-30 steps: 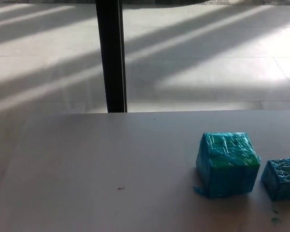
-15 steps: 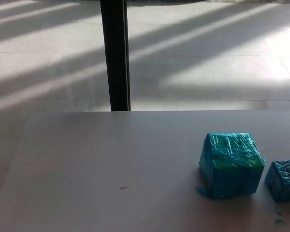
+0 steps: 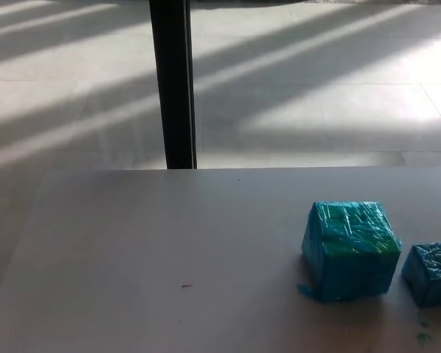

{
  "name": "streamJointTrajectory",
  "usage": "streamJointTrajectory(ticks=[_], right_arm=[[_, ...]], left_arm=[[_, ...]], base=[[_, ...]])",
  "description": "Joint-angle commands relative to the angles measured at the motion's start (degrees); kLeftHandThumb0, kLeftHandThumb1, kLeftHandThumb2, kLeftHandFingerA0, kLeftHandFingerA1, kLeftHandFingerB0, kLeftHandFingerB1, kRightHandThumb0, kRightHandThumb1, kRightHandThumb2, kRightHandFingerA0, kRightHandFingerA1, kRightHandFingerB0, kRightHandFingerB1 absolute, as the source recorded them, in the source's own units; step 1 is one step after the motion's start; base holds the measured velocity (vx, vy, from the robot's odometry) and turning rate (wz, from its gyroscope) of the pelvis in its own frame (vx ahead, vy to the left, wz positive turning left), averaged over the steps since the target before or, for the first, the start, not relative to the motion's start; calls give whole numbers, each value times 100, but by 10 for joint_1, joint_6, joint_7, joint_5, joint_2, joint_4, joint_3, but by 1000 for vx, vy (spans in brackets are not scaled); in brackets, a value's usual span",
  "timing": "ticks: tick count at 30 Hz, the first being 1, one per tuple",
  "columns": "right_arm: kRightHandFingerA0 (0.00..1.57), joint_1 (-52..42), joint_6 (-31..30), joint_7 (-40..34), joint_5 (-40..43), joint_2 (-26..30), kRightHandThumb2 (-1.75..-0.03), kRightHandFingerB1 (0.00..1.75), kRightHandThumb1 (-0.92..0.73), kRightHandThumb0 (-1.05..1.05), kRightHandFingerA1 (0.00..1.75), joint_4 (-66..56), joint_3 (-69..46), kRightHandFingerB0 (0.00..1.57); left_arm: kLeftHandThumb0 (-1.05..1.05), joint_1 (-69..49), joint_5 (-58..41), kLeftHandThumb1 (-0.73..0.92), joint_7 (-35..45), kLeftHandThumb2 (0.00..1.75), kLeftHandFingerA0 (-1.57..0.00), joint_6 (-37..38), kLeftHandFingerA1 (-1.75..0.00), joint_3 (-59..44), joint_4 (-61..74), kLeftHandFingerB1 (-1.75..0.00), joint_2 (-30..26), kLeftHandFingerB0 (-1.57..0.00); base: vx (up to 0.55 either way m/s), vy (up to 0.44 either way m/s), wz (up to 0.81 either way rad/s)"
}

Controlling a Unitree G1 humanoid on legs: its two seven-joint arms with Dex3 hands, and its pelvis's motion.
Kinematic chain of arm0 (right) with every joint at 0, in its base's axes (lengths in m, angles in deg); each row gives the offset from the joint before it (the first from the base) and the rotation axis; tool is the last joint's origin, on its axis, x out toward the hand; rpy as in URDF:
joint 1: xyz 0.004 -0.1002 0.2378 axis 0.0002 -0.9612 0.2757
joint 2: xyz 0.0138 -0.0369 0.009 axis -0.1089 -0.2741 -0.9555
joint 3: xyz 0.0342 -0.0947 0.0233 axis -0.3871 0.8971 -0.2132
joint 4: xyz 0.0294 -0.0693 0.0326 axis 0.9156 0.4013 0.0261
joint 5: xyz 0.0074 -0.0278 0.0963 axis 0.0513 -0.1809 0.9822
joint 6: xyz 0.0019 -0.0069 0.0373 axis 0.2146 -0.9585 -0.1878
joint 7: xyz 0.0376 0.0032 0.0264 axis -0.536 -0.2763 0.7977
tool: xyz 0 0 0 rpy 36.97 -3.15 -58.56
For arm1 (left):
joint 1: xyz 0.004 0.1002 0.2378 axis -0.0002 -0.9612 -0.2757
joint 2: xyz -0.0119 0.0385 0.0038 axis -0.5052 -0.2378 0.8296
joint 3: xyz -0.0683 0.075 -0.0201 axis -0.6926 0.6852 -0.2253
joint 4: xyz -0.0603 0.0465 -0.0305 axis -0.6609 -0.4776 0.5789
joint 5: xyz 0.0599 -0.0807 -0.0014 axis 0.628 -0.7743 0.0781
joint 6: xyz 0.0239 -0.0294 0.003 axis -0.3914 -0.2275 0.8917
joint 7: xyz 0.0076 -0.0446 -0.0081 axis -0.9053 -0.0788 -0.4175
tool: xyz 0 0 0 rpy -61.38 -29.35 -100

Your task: The robot uses its right hand to pick up the small cube kept on the middle on the desk and place it on the bigger cube kept next to it

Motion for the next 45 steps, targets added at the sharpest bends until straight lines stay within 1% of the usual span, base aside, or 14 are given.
streamJointTrajectory(ticks=[1, 2, 5, 6, 7, 11, 23, 26, 28, 29, 32, 42, 44, 45], right_arm=[[22, -11, 7, 48, -98, 33, -84, 40, -50, -71, 52, 5, 97, 9], [21, -9, 5, 49, -98, 32, -85, 40, -50, -72, 52, 8, 106, 9], [21, -4, 6, 53, -102, 32, -83, 40, -49, -69, 53, 19, 125, 10], [21, -1, 10, 57, -110, 30, -85, 39, -49, -71, 54, 31, 139, 8], [21, 2, 8, 60, -117, 30, -85, 39, -50, -71, 53, 39, 152, 8], [20, 9, 3, 75, -127, 32, -84, 40, -51, -68, 55, 55, 176, 9], [0, 66, -7, 123, -190, 58, -86, 0, -56, -88, 9, 109, 249, 0], [0, 82, -9, 127, -208, 66, -92, 0, -59, -93, 10, 109, 258, 0], [0, 86, -4, 130, -208, 66, -93, 0, -60, -93, 11, 112, 256, 0], [0, 95, -7, 131, -215, 66, -61, 8, -69, -75, 0, 113, 260, 0], [0, 102, -4, 130, -223, 67, -82, 2, -56, -84, 0, 115, 259, 0], [0, 119, 17, 135, -256, 67, -87, 4, -56, -89, 6, 129, 273, 4], [0, 120, 25, 132, -270, 62, -79, 14, -50, -73, 0, 138, 285, 0], [0, 122, 24, 132, -274, 61, -86, 6, -54, -87, 6, 140, 289, 4]], left_arm=[[-86, -2, -16, 77, 0, 64, -41, 3, -38, -8, -5, -31, -18, -30], [-86, 0, -16, 60, -1, 98, -34, 1, -50, -9, -6, -44, -20, -24], [-87, 1, -13, 77, -3, 65, -41, 1, -37, -7, -7, -30, -21, -29], [-88, 1, -6, 62, -3, 100, -33, 4, -48, 0, -8, -44, -23, -25], [-87, 3, -4, 77, -3, 62, -40, 3, -35, 3, -9, -30, -24, -31], [-86, 4, -6, 62, -5, 100, -34, 3, -49, 5, -7, -45, -24, -26], [-85, 7, -6, 62, -10, 100, -34, 4, -49, 9, -8, -44, -23, -25], [-87, 6, -5, 79, -9, 64, -39, 5, -35, 12, -7, -31, -24, -30], [-85, 5, -6, 62, -7, 99, -33, 5, -49, 13, -6, -44, -24, -24], [-87, 5, -5, 62, -7, 100, -34, 5, -49, 14, -8, -44, -25, -25], [-87, 1, -3, 79, -8, 65, -40, 8, -36, 19, 0, -31, -22, -30], [-87, 7, -15, 61, 1, 99, -32, 3, -49, 12, -10, -44, -23, -23], [-88, 8, -12, 78, -6, 64, -38, 2, -36, 16, -8, -31, -23, -31], [-87, 7, -11, 62, -6, 100, -34, 3, -49, 17, -8, -44, -24, -24]], base=[[0, 0, 0], [0, 0, 0], [0, 0, 0], [0, 0, 0], [0, 0, 0], [0, 0, 0], [0, 0, 0], [0, 0, 0], [0, 0, 0], [0, 0, 0], [0, 0, 0], [0, 0, 0], [0, 0, 0], [0, 0, 0]])
